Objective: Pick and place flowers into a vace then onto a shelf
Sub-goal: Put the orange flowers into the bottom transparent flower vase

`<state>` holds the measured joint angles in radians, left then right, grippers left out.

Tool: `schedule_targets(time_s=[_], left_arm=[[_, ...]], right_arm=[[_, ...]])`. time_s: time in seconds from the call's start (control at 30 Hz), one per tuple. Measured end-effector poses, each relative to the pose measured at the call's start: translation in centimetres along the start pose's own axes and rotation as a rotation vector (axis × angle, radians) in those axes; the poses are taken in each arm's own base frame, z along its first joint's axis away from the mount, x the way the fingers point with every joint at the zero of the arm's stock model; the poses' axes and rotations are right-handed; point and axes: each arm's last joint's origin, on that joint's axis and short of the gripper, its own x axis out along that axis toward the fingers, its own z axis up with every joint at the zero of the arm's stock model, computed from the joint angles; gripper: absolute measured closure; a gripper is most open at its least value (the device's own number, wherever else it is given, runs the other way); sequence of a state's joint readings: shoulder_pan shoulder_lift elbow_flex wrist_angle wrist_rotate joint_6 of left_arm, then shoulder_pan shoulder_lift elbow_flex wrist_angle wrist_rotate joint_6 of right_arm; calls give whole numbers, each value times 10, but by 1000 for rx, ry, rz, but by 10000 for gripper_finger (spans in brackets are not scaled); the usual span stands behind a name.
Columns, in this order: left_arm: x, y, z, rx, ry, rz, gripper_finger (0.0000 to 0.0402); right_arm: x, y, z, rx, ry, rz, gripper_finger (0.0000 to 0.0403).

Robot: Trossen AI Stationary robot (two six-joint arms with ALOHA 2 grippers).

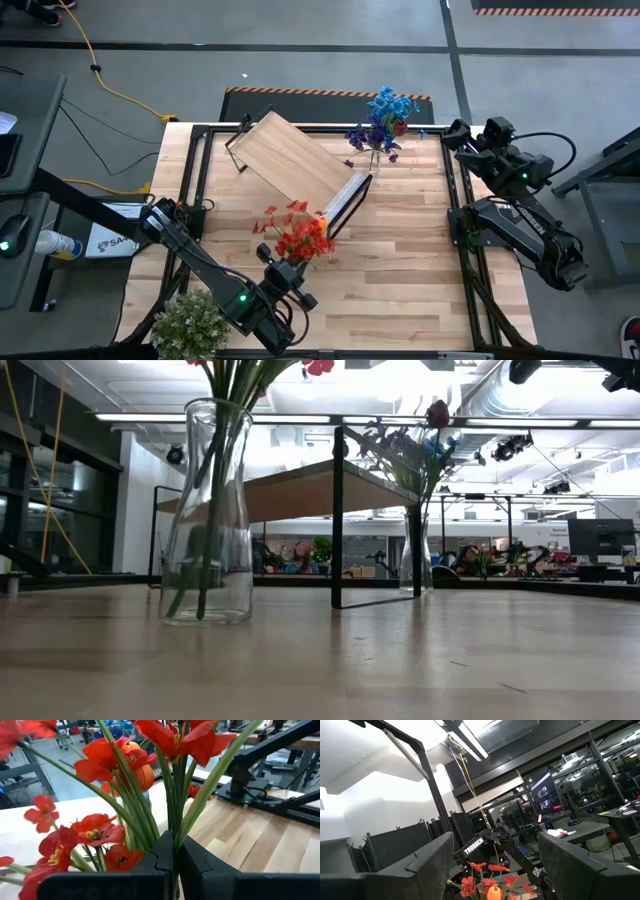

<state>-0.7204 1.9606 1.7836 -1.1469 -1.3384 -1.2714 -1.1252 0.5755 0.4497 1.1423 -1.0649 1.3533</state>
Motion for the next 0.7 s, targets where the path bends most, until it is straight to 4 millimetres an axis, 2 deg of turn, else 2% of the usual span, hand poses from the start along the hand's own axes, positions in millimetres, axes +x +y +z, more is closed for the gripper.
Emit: schedule_targets(time_s=[0.7], left_arm=[[0,2,-3,17,71,-10,353]], right_arm=[[0,0,0,0,1,0,123]])
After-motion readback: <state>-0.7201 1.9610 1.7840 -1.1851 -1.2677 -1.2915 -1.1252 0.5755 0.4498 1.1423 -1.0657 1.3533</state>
